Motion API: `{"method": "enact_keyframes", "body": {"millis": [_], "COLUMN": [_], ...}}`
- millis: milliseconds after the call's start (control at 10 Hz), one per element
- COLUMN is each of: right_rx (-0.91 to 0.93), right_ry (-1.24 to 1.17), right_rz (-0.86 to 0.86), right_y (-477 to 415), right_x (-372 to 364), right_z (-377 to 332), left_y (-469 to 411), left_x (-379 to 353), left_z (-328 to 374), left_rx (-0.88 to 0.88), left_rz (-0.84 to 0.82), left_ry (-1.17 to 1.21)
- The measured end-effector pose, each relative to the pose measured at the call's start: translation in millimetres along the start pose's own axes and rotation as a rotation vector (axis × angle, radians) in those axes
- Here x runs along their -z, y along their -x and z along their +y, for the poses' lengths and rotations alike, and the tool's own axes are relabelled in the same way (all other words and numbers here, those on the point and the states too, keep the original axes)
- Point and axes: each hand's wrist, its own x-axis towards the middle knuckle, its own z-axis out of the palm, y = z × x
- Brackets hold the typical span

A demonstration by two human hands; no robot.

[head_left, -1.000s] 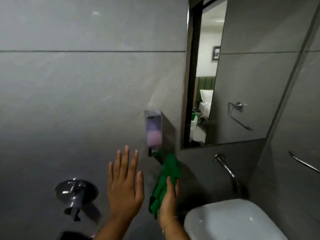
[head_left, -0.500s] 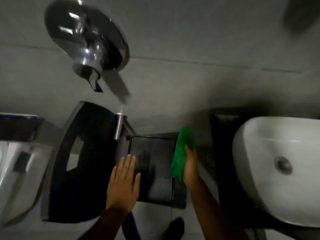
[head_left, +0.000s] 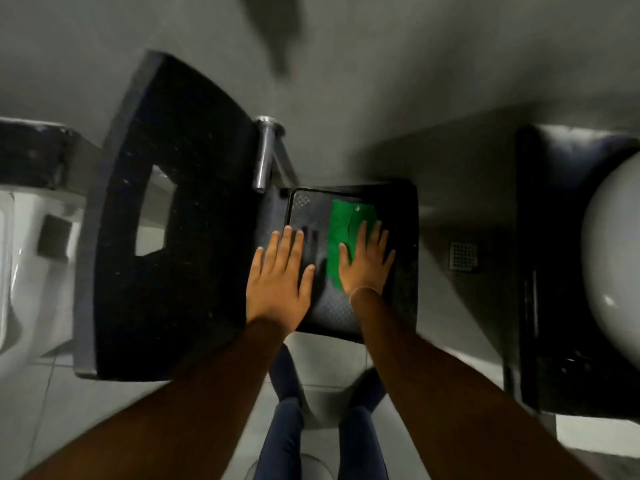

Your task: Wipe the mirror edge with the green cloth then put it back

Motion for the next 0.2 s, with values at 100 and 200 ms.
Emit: {"method": "enact_keyframes", "body": {"millis": [100,200], "right_rx": [0.083,0.199], "right_ry": [0.038,0.039], "right_rz": [0.155,0.277], "right_y": [28.2,48.3], "right_x": [73.6,136.6], "right_z": [-4.0,-9.7], "left_y": [6.9,17.6], "left_x": [58.3,111.6], "left_z": [17.0,30.3], "left_rx": [-0.014,-0.065], "left_rz": [0.096,0.174], "left_ry": [0.01,0.006]}}
